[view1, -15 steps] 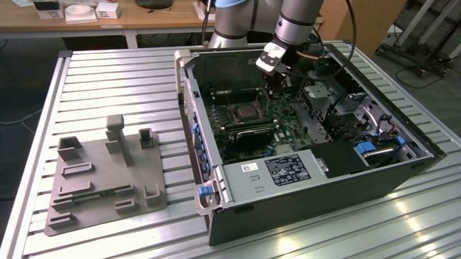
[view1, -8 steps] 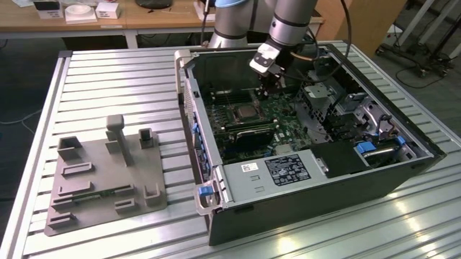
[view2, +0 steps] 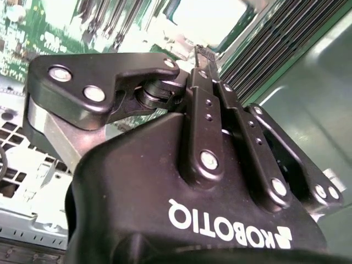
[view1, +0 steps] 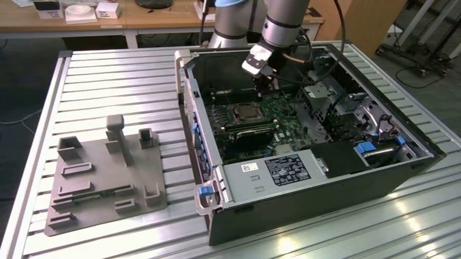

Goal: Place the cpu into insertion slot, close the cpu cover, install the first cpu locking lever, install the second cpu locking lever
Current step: 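Close the cpu cover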

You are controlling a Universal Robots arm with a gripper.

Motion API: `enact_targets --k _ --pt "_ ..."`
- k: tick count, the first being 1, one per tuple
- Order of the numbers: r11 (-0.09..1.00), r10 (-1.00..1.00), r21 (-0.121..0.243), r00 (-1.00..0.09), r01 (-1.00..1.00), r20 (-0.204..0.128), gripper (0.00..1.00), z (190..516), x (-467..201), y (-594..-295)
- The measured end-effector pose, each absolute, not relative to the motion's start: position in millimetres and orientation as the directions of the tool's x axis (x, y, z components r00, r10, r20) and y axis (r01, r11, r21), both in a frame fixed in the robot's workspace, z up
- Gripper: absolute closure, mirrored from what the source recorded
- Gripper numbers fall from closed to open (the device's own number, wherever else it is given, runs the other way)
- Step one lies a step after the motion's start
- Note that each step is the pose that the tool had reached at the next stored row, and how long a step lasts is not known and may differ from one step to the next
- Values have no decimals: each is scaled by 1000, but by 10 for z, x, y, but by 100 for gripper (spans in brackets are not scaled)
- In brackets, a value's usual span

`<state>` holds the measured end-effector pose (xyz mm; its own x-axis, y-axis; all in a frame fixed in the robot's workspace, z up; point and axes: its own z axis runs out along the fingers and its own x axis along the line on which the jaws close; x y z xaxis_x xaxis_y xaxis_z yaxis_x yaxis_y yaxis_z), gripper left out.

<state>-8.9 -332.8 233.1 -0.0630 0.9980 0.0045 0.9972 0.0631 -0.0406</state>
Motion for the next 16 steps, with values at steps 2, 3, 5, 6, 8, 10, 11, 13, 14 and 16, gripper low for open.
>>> enact_targets --k 2,3,5,6,8,10,11,13,14,16 --pt "63 998 -41 -63 997 5 90 2320 -153 -3328" --pt "63 998 -41 -63 997 5 90 2312 -185 -3328" --pt "64 998 -41 -64 997 5 90 2295 -247 -3329" --pt "64 998 -41 -64 997 4 90 2285 -279 -3328" --pt "67 998 -41 -66 997 5 90 2263 -349 -3328" --pt "70 998 -41 -70 997 5 90 2246 -410 -3329" --pt "71 997 -41 -71 997 4 90 2243 -441 -3329" --pt "72 997 -41 -72 997 4 90 2240 -498 -3328" --pt "72 997 -40 -72 997 5 90 2238 -526 -3328" --pt "72 997 -40 -72 997 5 90 2237 -543 -3328"
